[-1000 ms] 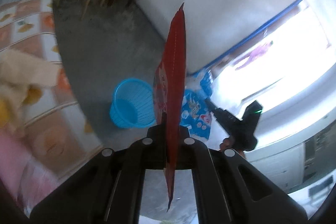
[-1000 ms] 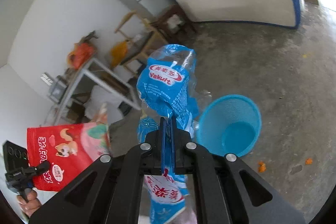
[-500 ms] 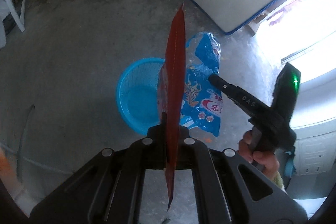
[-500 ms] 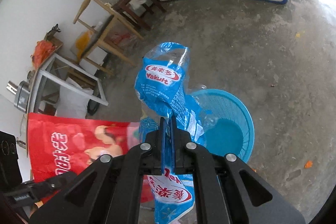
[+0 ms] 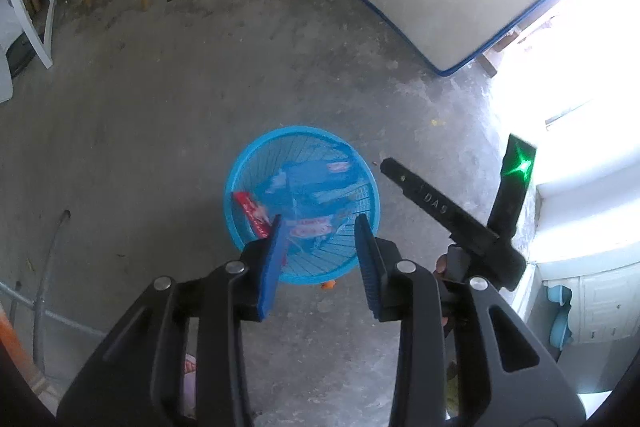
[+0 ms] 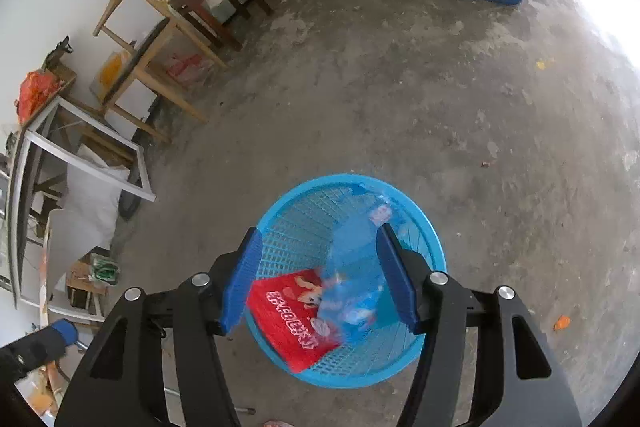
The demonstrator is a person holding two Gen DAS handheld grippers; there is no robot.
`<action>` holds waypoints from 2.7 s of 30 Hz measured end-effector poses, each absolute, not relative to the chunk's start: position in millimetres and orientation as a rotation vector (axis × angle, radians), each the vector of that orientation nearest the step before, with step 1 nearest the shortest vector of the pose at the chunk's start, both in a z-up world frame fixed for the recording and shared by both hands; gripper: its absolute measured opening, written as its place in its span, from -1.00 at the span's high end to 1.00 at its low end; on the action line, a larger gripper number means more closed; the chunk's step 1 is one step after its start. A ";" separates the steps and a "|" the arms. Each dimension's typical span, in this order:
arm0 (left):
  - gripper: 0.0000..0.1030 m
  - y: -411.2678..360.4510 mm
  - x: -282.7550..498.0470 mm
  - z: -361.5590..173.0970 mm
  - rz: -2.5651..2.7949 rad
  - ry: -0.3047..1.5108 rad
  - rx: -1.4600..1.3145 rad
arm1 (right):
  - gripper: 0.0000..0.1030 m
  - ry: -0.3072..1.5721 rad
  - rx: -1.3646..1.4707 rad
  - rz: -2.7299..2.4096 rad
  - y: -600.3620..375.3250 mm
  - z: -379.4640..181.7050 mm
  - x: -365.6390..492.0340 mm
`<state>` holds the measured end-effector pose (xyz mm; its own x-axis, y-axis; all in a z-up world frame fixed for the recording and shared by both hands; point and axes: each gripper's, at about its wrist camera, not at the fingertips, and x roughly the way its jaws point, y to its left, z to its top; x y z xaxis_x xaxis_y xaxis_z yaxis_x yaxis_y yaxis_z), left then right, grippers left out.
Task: Collect trash
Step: 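Lower the left tool toward the toothpaste box lying on the floor, then close the left tool on the blue-white toothpaste box and lift it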
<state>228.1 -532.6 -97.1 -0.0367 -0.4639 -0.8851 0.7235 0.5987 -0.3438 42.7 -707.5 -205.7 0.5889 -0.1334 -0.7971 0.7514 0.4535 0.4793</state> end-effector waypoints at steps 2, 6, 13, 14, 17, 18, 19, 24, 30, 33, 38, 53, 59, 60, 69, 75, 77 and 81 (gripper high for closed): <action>0.35 -526.5 227.2 -84.3 -0.981 1.270 0.251 | -0.13 0.750 0.956 -0.610 -705.1 -202.9 31.8; 0.10 -485.1 216.0 -40.9 -1.048 1.200 0.248 | -0.24 0.722 0.963 -0.574 -689.4 -186.8 0.9; -0.34 -330.0 203.9 45.9 -1.017 1.005 0.172 | -0.46 0.717 0.894 -0.418 -632.1 -144.8 -35.9; -0.36 -296.9 200.4 57.2 -0.985 0.977 0.156 | -0.48 0.710 0.883 -0.388 -621.5 -137.5 -38.3; -0.44 -211.4 180.7 80.1 -0.860 0.901 0.103 | -0.55 0.686 0.848 -0.297 -589.0 -117.4 -40.2; -0.46 -180.7 172.0 86.7 -0.814 0.873 0.078 | -0.56 0.679 0.833 -0.270 -579.4 -111.9 -39.8; -0.49 -159.2 164.2 90.9 -0.782 0.854 0.060 | -0.59 0.673 0.815 -0.243 -568.9 -106.1 -37.8; -0.53 -27.7 93.1 94.3 -0.505 0.742 0.021 | -0.60 0.698 0.726 -0.153 -518.4 -86.8 -10.9; -0.58 82.6 8.9 52.2 -0.207 0.747 0.013 | -0.60 0.751 0.691 -0.073 -468.6 -77.8 28.1; -0.58 120.0 -13.6 9.4 -0.048 0.835 0.011 | -0.60 0.759 0.682 -0.047 -450.7 -70.0 43.7; -0.58 174.3 -12.3 -74.4 0.121 0.971 -0.108 | -0.60 0.761 0.647 -0.055 -432.6 -50.8 52.7; -0.58 316.1 61.2 -404.1 0.557 1.468 -0.626 | -0.60 0.865 0.586 -0.296 -430.4 -37.7 49.0; -0.57 335.5 109.1 -467.7 0.600 1.538 -0.497 | -0.60 0.945 0.577 -0.359 -426.2 -45.9 70.4; -0.57 339.7 115.4 -474.7 0.607 1.540 -0.506 | -0.60 0.960 0.564 -0.366 -423.9 -46.5 75.1; -0.34 364.6 132.4 -506.8 0.648 1.588 -0.623 | -0.60 1.009 0.489 -0.369 -408.8 -43.1 97.9; -0.05 365.7 128.6 -522.9 0.663 1.632 -0.641 | -0.60 1.026 0.467 -0.360 -402.9 -42.9 101.9; -0.02 367.4 127.3 -521.7 0.667 1.617 -0.655 | -0.60 1.029 0.460 -0.363 -402.5 -42.2 101.6; 0.12 367.1 131.6 -515.6 0.630 1.617 -0.625 | -0.60 1.027 0.466 -0.370 -404.0 -41.6 101.2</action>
<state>131.6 367.1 -515.6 -0.1246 -0.0486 -0.9910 -0.7059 0.7063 0.0541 101.2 -404.0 -41.6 0.4706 -0.0764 -0.8790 0.5015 0.8428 0.1953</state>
